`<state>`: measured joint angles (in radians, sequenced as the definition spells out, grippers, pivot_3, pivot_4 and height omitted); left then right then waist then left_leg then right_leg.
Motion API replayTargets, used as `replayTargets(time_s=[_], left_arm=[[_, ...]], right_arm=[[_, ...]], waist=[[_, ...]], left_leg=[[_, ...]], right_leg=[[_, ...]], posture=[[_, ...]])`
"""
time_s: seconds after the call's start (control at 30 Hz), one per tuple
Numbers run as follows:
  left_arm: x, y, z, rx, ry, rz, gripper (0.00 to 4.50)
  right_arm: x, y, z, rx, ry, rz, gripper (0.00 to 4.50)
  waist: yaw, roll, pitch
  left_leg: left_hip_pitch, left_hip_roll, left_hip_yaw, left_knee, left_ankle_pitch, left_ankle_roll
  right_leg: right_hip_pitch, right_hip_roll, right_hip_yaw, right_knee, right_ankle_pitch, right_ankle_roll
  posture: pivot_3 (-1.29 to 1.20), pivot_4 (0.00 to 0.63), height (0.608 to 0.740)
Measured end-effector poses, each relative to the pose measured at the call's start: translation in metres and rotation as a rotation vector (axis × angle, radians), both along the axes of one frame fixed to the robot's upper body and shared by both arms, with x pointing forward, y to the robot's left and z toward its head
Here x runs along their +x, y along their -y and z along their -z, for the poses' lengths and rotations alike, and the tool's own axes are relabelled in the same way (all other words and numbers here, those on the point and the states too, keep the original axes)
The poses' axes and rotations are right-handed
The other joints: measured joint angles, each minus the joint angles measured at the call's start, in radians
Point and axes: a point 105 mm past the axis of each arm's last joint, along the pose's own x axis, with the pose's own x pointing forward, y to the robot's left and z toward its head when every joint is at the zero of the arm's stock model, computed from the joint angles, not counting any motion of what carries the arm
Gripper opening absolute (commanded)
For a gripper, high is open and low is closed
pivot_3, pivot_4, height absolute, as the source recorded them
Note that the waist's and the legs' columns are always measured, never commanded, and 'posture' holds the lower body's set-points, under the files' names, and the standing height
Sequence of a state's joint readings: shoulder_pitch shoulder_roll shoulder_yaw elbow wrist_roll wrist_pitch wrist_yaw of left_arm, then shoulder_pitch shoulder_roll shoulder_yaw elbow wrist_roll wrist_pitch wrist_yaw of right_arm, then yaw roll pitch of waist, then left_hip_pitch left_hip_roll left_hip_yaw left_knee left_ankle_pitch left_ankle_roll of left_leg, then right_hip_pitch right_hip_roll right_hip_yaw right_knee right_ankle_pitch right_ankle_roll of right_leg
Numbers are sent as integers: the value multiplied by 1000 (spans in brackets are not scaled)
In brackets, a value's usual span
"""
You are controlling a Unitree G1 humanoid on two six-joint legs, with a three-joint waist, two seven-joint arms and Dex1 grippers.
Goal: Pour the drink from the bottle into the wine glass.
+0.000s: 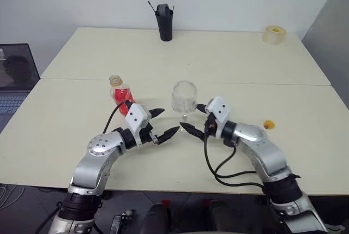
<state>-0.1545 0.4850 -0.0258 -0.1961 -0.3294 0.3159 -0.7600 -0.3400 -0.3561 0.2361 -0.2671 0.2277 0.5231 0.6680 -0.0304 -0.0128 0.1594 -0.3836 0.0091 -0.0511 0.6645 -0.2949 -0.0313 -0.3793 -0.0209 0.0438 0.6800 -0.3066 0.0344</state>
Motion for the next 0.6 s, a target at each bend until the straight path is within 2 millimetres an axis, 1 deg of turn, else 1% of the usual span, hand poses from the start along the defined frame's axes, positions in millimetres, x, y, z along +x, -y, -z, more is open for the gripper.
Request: replayTargets(time_s=[0.07, 0.17, 0.3, 0.37, 0.43, 0.5, 0.6], left_arm=[[-2, -8, 5, -13, -17, -52, 4500], [-4, -19, 6, -59, -36, -155, 4500], [-6, -24, 4, -108, -30, -272, 4500], [-8, -24, 4, -132, -25, -322, 4500], [-10, -27, 7, -128, -25, -373, 4500], [-12, -34, 15, -112, -26, -440, 4500], [-11, -44, 22, -104, -4, -561, 4500]], right_arm=[[-5, 13, -2, -31, -13, -11, 4461], [-12, 37, -13, -92, -19, -24, 4461], [-17, 62, -32, -134, -39, -34, 4461], [-18, 72, -48, -146, -31, -43, 4461], [-18, 78, -68, -156, 4, -60, 4461], [-17, 84, -89, -169, 55, -71, 4461], [-18, 87, -112, -180, 104, -92, 4461]], waist=[[1, 0, 0], [1, 0, 0], [1, -1, 1], [1, -1, 1], [0, -1, 1], [1, -1, 1], [3, -2, 2]], left_leg=[[0, 0, 0, 0, 0, 0], [0, 0, -1, 0, 0, 0], [0, 0, -1, 0, 0, 0], [0, 0, -1, 0, 0, 0], [1, 0, -1, 0, 0, 0], [1, 0, -1, 0, 0, 0], [1, 0, -1, 0, 0, 0]], right_leg=[[0, 0, 0, 0, 0, 0], [1, 0, 0, 0, 0, 0], [1, 0, 0, 0, 0, 0], [1, 0, 0, 0, 0, 0], [1, 0, 0, 0, 0, 0], [2, 0, 0, -1, 0, 0], [2, 0, 0, -1, 0, 0]], posture=[[0, 150, 740], [0, 150, 740], [0, 150, 740], [0, 150, 740], [0, 150, 740], [0, 150, 740], [0, 150, 740]])
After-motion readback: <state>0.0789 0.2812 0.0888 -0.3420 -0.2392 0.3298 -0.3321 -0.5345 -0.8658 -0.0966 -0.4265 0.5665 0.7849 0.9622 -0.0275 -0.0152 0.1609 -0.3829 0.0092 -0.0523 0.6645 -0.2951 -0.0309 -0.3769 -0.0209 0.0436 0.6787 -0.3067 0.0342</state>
